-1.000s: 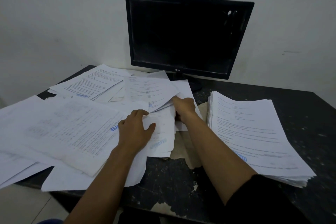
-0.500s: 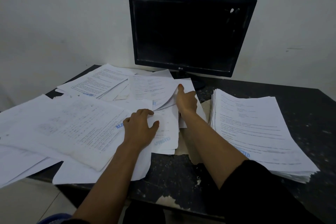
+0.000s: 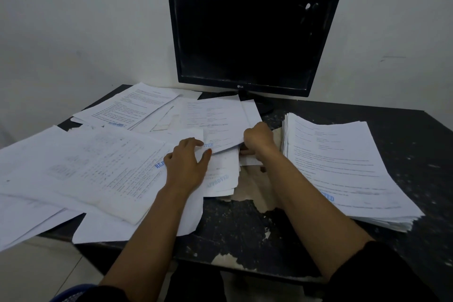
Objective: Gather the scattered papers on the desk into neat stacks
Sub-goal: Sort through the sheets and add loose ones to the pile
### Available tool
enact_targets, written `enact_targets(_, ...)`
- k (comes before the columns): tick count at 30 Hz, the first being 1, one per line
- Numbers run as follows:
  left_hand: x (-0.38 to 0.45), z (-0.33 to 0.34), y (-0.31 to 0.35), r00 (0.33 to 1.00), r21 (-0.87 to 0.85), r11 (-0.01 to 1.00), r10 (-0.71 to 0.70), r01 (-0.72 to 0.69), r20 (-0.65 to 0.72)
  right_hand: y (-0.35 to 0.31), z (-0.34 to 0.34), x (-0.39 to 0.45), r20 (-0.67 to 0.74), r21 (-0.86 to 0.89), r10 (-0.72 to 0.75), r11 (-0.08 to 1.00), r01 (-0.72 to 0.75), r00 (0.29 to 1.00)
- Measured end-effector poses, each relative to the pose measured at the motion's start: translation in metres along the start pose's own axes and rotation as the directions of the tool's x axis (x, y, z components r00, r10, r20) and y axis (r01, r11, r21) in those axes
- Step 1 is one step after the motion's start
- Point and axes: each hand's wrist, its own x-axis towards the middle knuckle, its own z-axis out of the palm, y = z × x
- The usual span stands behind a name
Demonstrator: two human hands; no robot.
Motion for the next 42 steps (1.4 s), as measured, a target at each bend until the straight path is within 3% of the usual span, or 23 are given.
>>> enact_targets(5,0.0,-0.006,0.003,0.994,-0.163,0.987,-0.017,-0.002,-0.112,0.021,-0.014,-0.035,0.102,0.051,0.039,0.998,-0.045,0.994)
enact_targets(8,0.0,-0.007,0.004,0.994,-0.181,0.983,-0.019,-0.001,-0.109,0.024,-0.011,-0.047,0.34,0.283,0.13,0.93,-0.233,0.931)
enact_targets(10,-0.002,-0.007,0.004,0.996,-0.173,0.985,-0.024,0.009,-0.085,0.018,-0.009,-0.045,0.438,0.34,0.166,0.879,-0.334,0.883)
enact_targets(14,-0.003,-0.008,0.004,0.998,-0.15,0.989,-0.02,0.011,-0.055,0.008,-0.003,-0.032,0.361,0.328,0.209,0.884,-0.334,0.909)
enact_targets(20,-0.004,-0.009,0.002,1.0,-0.057,0.998,-0.004,0.003,-0.016,0.015,0.007,-0.03,0.231,0.025,0.091,0.995,-0.099,0.969)
enact_targets(24,-0.004,-0.009,0.004,0.982,0.259,0.948,-0.191,0.186,-0.004,0.013,-0.01,-0.025,0.175,-0.066,0.01,0.998,0.001,0.985)
enact_targets(28,-0.002,-0.01,0.008,0.951,0.349,0.9,-0.302,0.261,0.068,0.01,-0.035,-0.019,0.135,-0.167,-0.033,0.984,0.056,0.99)
enact_targets(32,-0.004,-0.007,0.018,0.98,0.263,0.946,-0.2,0.191,0.005,0.017,-0.043,-0.026,0.162,-0.204,-0.037,0.976,0.07,0.986)
enact_targets(37,0.001,-0.012,0.027,0.987,0.085,0.983,-0.159,0.16,-0.016,0.024,-0.05,-0.033,0.151,-0.12,-0.091,0.987,0.11,0.984)
enact_targets(42,0.0,-0.008,0.056,0.999,-0.068,0.998,0.014,-0.016,-0.029,0.026,-0.081,-0.031,0.096,-0.08,-0.094,0.992,0.102,0.991)
